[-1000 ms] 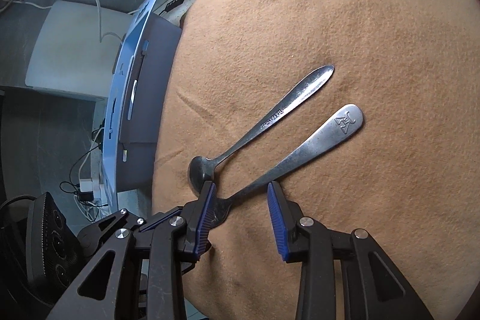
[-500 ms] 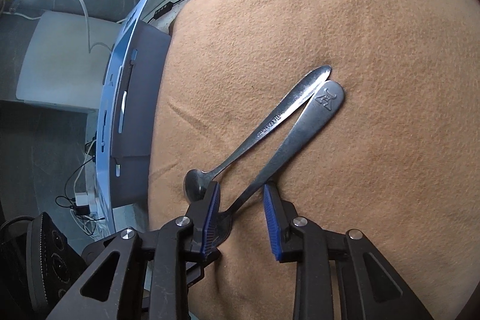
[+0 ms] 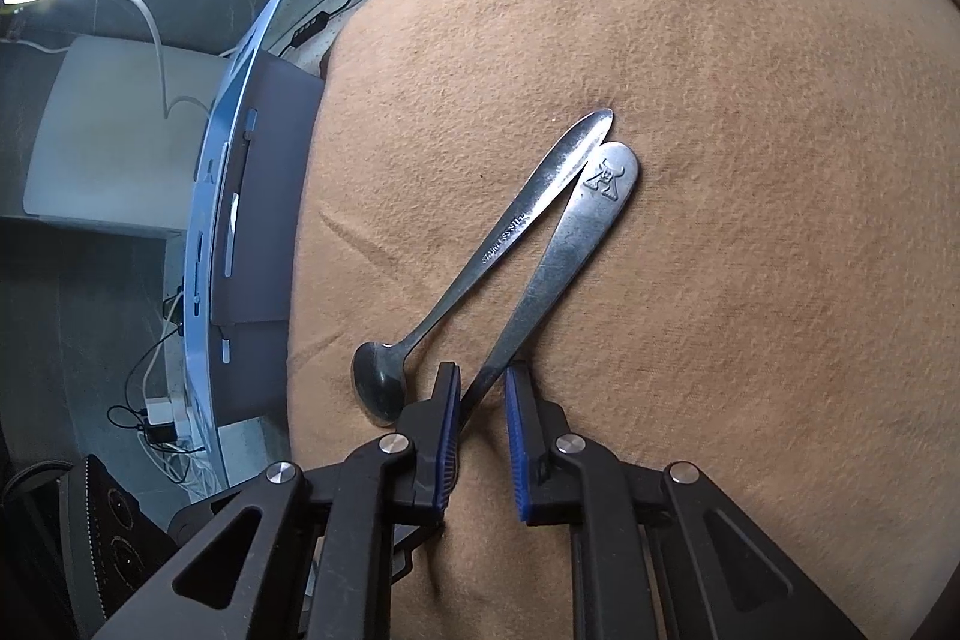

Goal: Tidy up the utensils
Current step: 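Lower the left tool onto the metal fork and close on it, then carry the fork into the blue basket and open the left tool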

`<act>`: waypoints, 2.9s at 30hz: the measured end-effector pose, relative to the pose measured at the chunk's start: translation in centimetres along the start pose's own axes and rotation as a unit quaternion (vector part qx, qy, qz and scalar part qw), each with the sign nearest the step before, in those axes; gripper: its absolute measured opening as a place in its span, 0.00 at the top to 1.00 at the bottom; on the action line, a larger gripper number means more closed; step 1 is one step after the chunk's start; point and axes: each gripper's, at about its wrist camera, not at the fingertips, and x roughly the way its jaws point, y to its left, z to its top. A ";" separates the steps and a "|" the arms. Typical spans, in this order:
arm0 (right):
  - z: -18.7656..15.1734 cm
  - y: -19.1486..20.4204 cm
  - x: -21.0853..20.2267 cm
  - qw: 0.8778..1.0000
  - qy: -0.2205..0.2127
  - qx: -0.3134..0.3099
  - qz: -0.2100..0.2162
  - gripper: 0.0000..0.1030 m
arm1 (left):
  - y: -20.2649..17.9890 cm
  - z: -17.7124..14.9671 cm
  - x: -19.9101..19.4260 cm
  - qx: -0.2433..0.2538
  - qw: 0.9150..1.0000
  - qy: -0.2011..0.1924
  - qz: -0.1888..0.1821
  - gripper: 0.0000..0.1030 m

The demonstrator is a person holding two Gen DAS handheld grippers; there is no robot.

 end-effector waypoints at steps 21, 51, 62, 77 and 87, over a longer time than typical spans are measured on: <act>-0.8 1.6 -3.1 0.999 -0.031 0.004 0.037 0.90 | 0.2 -0.2 -4.4 -0.012 0.999 -0.044 -0.006 0.79; 5.3 18.7 2.5 0.990 -0.028 -0.132 0.032 0.92 | 13.6 0.0 -8.4 -0.113 0.988 -0.091 0.043 0.79; 6.7 19.2 4.8 0.990 -0.014 -0.140 0.011 0.91 | 15.5 0.5 -7.1 -0.126 0.989 -0.079 0.027 0.79; 7.3 19.3 2.5 0.986 -0.046 -0.162 0.007 0.89 | 15.8 0.8 -8.0 -0.144 0.985 -0.081 0.039 0.76; 6.6 18.6 0.9 0.985 -0.053 -0.161 0.014 0.82 | 14.0 0.6 -9.9 -0.133 0.985 -0.092 0.060 0.76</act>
